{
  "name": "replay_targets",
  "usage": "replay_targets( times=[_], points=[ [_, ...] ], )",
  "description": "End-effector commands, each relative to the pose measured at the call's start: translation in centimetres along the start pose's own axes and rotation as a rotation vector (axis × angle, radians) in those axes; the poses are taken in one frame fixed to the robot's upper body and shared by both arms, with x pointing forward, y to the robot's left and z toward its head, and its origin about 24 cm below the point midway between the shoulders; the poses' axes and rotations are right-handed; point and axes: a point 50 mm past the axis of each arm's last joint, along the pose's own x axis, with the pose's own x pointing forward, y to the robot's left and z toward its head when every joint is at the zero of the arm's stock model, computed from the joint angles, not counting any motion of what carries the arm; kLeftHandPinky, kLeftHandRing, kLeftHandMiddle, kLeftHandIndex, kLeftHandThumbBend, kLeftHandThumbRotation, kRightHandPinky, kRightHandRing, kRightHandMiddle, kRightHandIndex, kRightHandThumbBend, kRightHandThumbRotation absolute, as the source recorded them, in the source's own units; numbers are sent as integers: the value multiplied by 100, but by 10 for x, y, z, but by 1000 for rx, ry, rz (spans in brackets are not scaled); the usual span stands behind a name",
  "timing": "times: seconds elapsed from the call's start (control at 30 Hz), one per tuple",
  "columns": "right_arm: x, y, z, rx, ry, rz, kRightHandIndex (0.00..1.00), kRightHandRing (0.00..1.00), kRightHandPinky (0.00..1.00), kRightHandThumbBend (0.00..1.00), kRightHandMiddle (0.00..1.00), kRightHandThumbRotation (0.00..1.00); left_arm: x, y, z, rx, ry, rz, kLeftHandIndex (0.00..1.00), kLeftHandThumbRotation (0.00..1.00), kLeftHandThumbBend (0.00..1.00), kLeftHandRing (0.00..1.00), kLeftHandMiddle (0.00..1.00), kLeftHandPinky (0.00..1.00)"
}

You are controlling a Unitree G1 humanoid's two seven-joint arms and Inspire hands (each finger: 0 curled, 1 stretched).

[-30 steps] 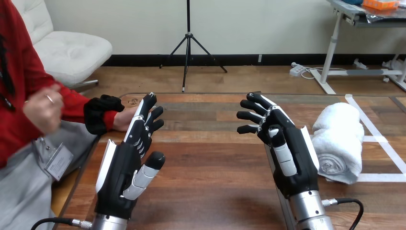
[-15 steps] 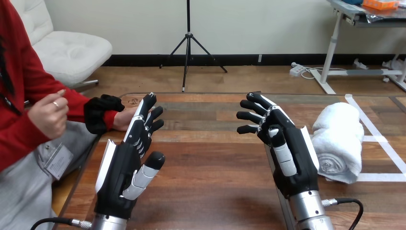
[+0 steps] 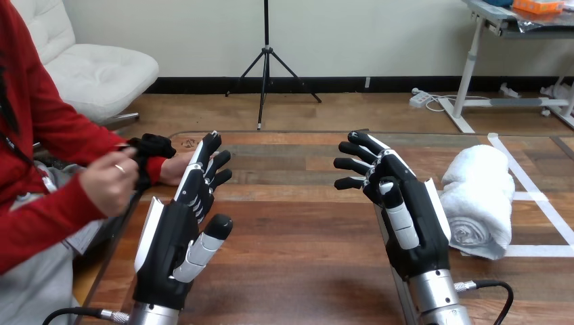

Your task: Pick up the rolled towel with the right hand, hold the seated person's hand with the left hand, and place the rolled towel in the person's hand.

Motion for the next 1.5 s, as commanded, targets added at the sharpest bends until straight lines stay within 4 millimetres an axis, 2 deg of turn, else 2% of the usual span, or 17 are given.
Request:
replay_targets(
  times=[0.0, 1.47],
  points=[
    [18, 3, 11, 0, -73, 4, 81, 74, 61, 100, 80, 83, 19, 4, 10, 13, -89, 3, 97, 88, 100, 94, 98, 88],
    [17, 4, 10, -1, -77, 3, 81, 74, 61, 100, 79, 83, 20, 4, 11, 12, -89, -9, 96, 88, 100, 93, 97, 88]
  ],
)
